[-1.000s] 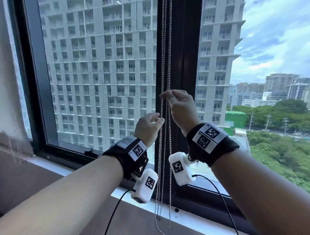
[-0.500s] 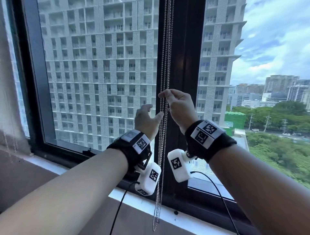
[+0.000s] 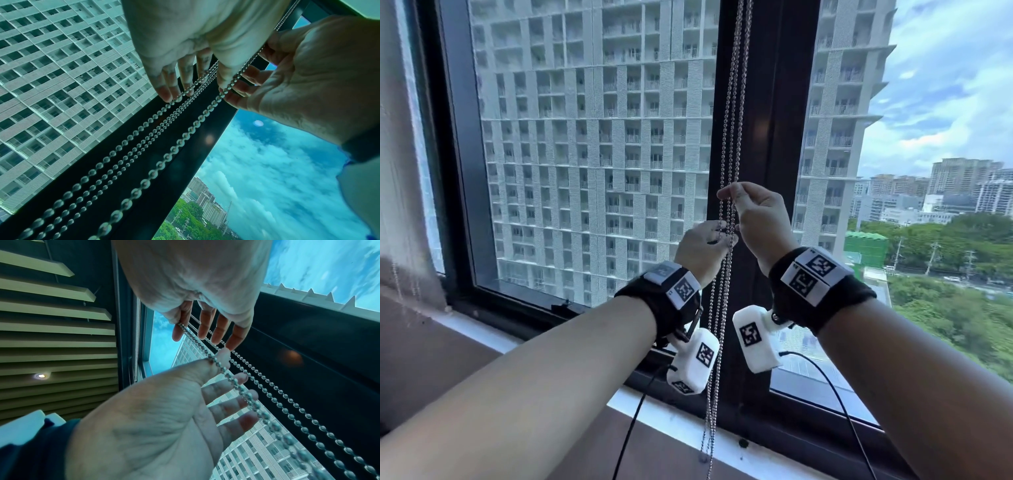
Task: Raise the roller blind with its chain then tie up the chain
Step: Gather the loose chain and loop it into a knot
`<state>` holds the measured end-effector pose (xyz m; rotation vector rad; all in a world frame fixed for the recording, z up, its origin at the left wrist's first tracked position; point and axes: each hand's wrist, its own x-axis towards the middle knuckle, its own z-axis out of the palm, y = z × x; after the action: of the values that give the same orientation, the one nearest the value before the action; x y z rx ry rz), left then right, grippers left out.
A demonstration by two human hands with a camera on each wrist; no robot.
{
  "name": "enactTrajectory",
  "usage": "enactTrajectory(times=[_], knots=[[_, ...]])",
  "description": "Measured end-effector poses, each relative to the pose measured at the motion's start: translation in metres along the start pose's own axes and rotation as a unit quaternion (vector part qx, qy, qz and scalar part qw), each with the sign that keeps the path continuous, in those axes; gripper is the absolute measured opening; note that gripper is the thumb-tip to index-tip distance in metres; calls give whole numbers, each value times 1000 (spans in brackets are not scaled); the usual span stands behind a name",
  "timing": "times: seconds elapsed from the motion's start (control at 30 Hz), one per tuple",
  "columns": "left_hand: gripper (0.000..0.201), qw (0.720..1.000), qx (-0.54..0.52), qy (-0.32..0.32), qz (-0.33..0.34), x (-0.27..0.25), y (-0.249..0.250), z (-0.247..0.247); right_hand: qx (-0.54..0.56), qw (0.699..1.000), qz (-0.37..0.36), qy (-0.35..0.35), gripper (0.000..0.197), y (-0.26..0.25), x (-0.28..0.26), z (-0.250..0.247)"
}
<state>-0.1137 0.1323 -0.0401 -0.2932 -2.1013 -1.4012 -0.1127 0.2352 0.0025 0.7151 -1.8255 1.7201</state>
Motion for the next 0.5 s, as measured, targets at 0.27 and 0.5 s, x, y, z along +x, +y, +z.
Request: enactTrajectory(times=[0.27, 0.5], knots=[[14, 997, -72, 38, -7, 0, 0, 4, 7, 1000, 1, 6, 28, 4, 3, 2], [22, 978, -203, -6, -46, -20, 16, -6, 5, 1000, 19, 3, 26, 0, 1, 5]])
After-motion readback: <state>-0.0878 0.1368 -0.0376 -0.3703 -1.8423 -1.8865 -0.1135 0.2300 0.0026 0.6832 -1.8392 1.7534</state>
